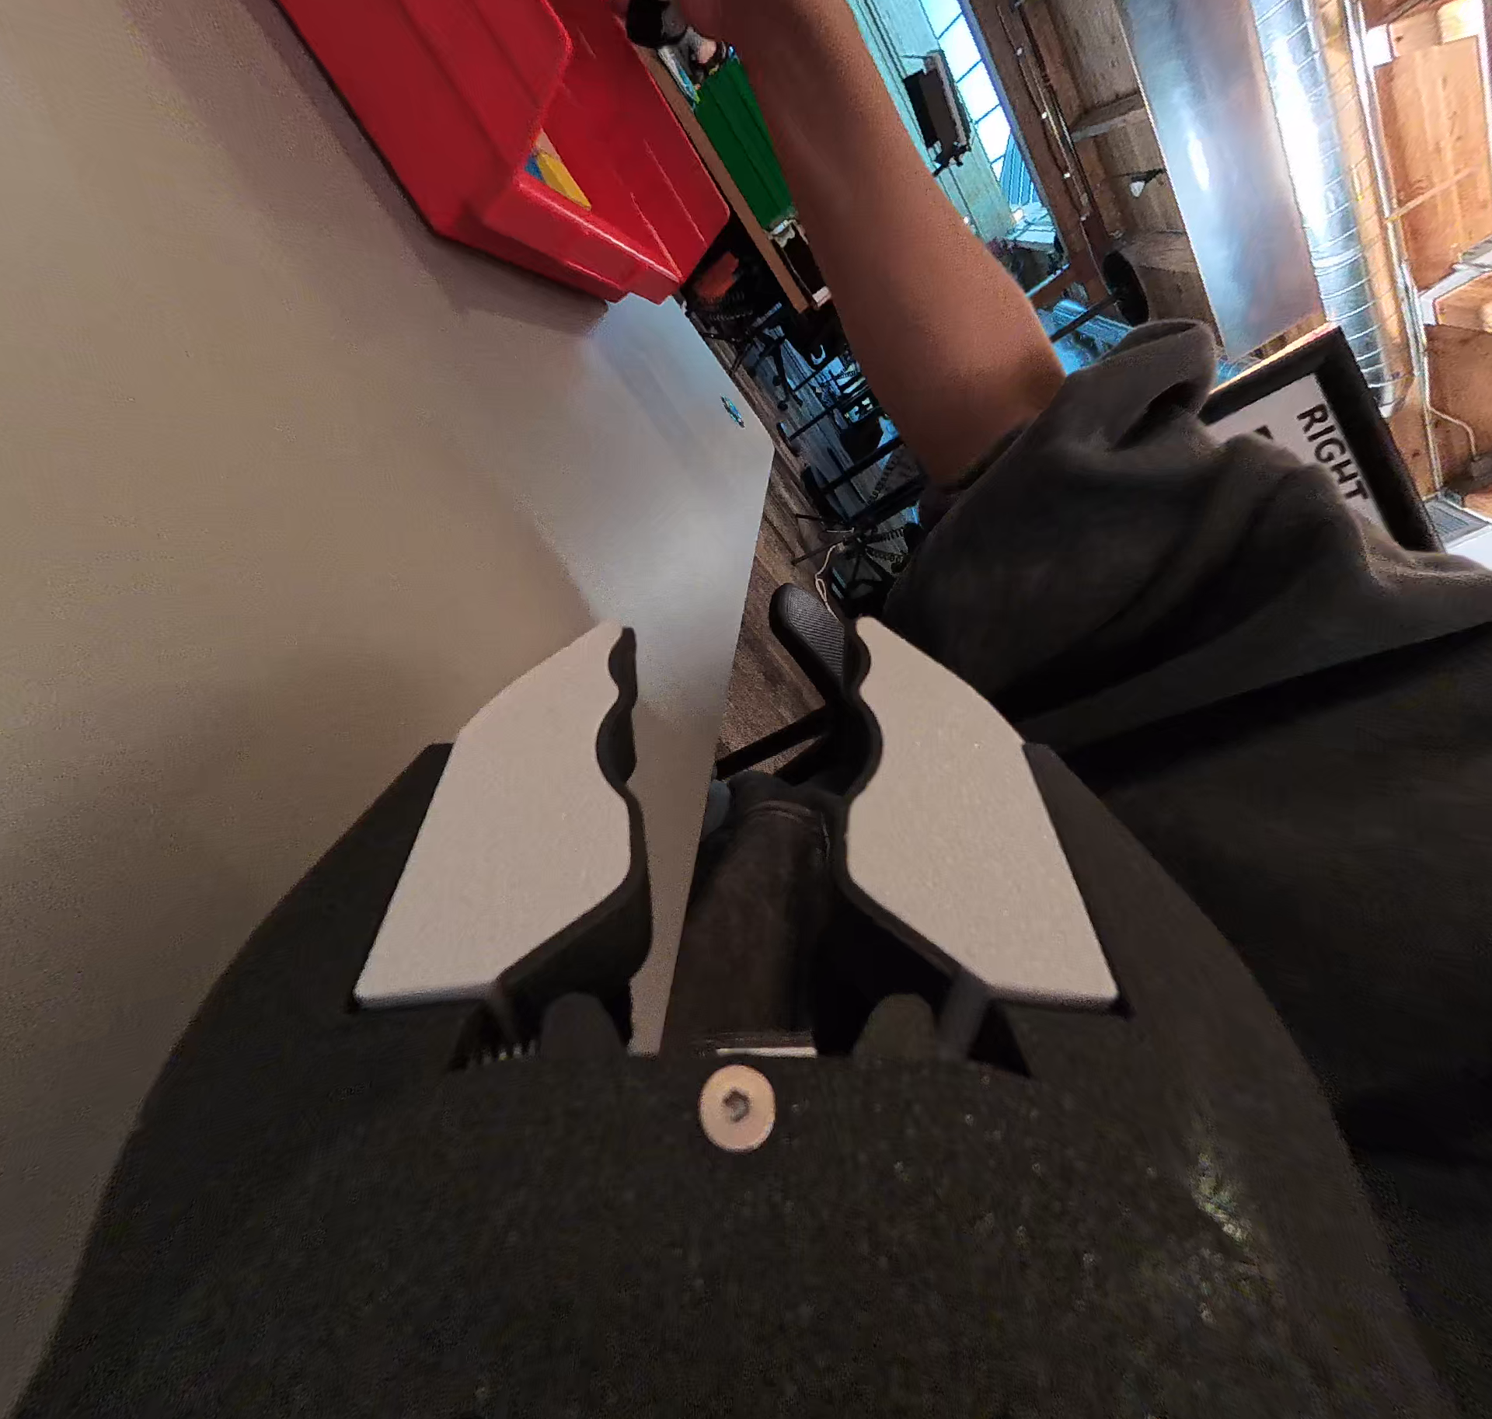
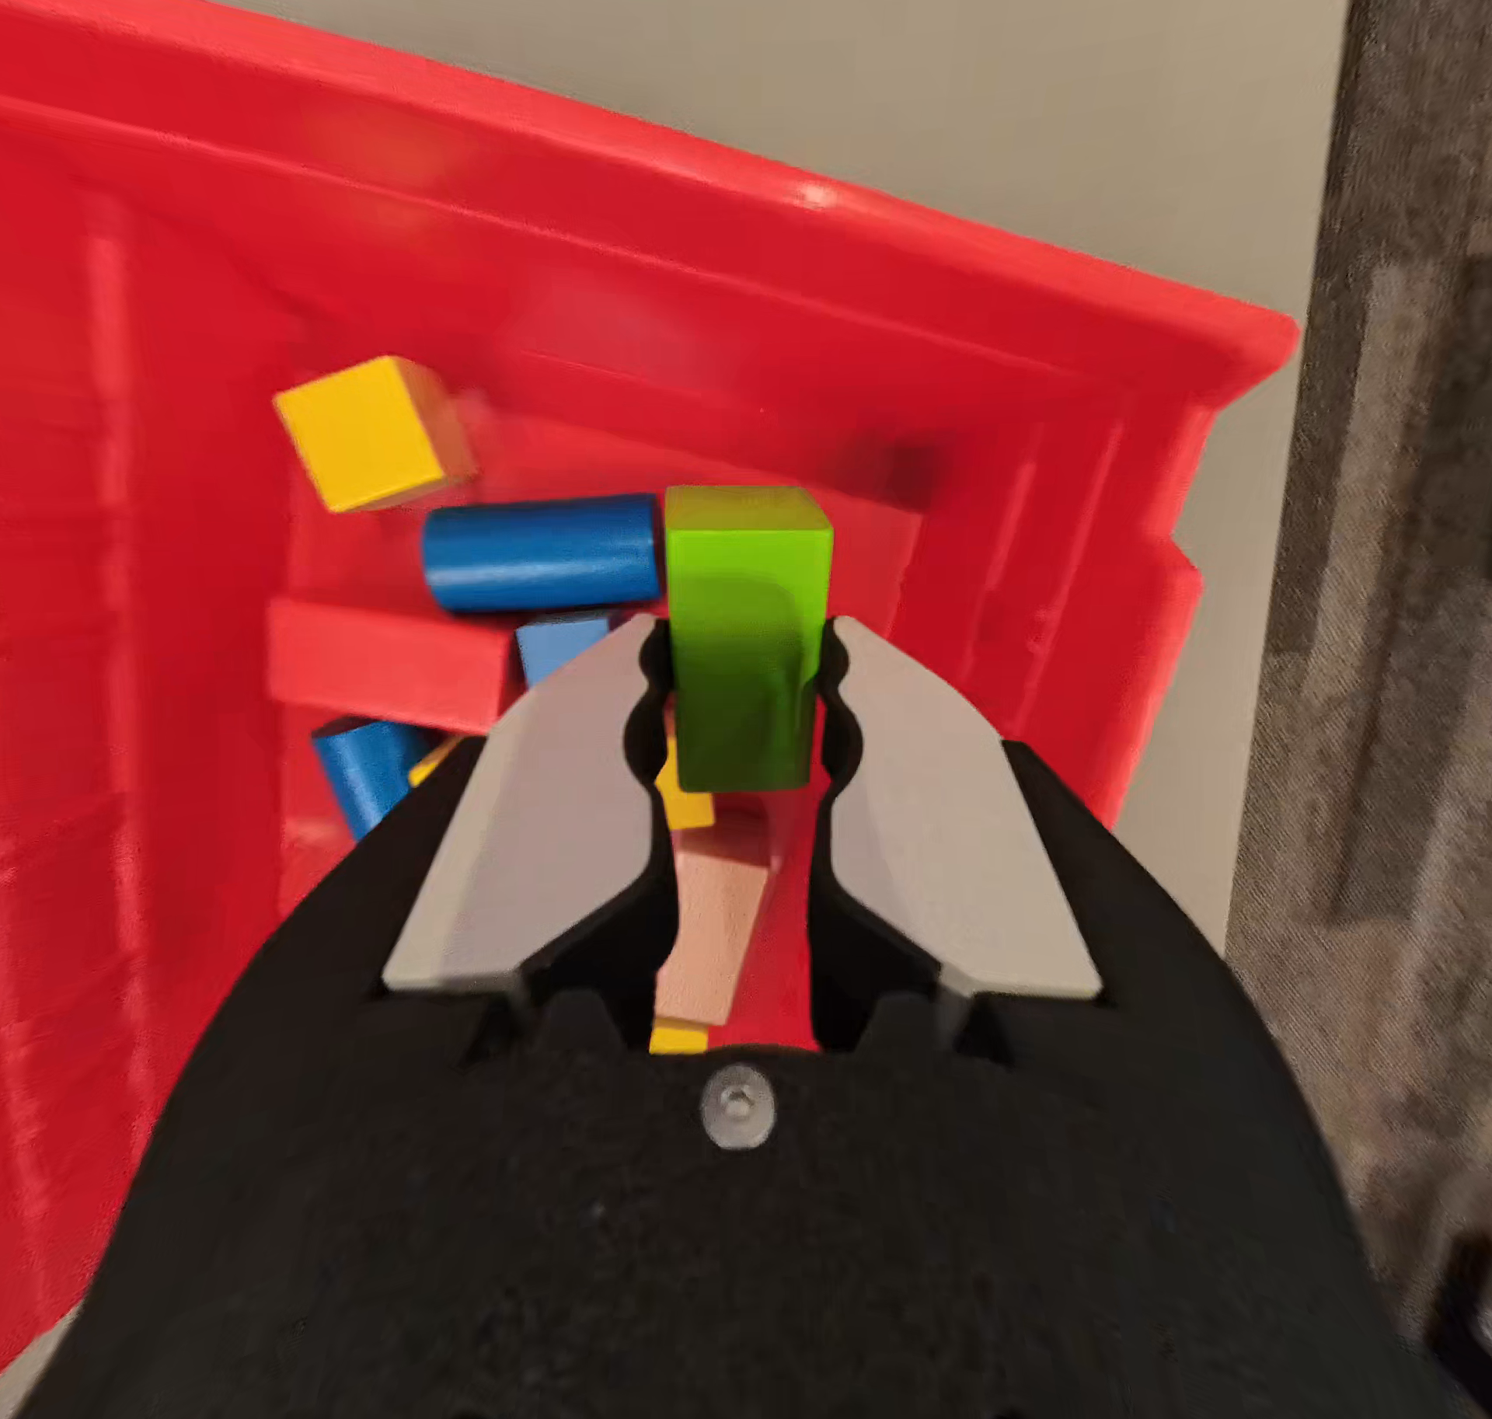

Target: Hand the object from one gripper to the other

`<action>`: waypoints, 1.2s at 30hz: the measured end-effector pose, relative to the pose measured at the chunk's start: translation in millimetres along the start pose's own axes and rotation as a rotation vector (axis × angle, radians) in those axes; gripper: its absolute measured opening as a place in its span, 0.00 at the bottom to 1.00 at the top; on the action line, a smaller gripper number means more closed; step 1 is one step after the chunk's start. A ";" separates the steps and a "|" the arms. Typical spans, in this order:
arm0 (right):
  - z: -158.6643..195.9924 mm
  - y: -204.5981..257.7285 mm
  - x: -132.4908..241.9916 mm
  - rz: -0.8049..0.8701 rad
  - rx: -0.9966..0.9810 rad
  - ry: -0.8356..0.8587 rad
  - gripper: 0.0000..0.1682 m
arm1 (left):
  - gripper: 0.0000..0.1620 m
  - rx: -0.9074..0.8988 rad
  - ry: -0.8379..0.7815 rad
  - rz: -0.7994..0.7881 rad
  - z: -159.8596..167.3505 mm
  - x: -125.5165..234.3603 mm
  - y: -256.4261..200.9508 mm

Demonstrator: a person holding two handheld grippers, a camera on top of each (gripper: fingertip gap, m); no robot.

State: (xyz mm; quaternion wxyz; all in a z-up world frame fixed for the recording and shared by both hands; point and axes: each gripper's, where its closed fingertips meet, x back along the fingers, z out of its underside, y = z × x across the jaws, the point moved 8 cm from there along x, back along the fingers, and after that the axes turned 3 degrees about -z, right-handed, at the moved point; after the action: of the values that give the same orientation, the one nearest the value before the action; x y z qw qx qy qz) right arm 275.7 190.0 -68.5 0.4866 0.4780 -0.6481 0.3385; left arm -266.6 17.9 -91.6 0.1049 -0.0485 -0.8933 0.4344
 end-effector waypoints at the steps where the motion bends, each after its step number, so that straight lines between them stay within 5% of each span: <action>1: -1.7 -0.4 -6.9 0.022 0.001 0.041 0.21 | 0.30 0.006 -0.006 0.002 -0.7 2.5 0.8; 16: -3.0 -2.6 -45.1 0.147 0.114 0.177 0.22 | 0.30 -0.032 0.029 -0.007 -1.7 5.8 -5.4; 22: 4.0 17.0 37.0 0.149 0.225 -0.161 0.28 | 0.30 -0.082 0.027 -0.084 -1.6 6.7 -4.0; 28: 122.2 73.7 103.4 -0.160 0.416 -0.759 0.32 | 0.30 -0.296 -0.013 -0.319 -8.9 15.0 -7.9; 32: 231.5 98.5 84.4 -0.187 0.437 -0.863 0.36 | 0.30 -0.386 -0.038 -0.442 -10.0 17.1 -5.2; 36: 301.4 113.5 76.7 -0.251 0.342 -0.972 0.36 | 0.30 -0.373 -0.031 -0.458 -10.1 15.3 -1.2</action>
State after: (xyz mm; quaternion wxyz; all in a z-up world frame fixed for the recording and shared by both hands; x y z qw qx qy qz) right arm 70.2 -69.1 -81.9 0.0818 0.7264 -0.6721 0.1180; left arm -279.2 27.6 -82.4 0.1760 0.1425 -0.9469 0.2284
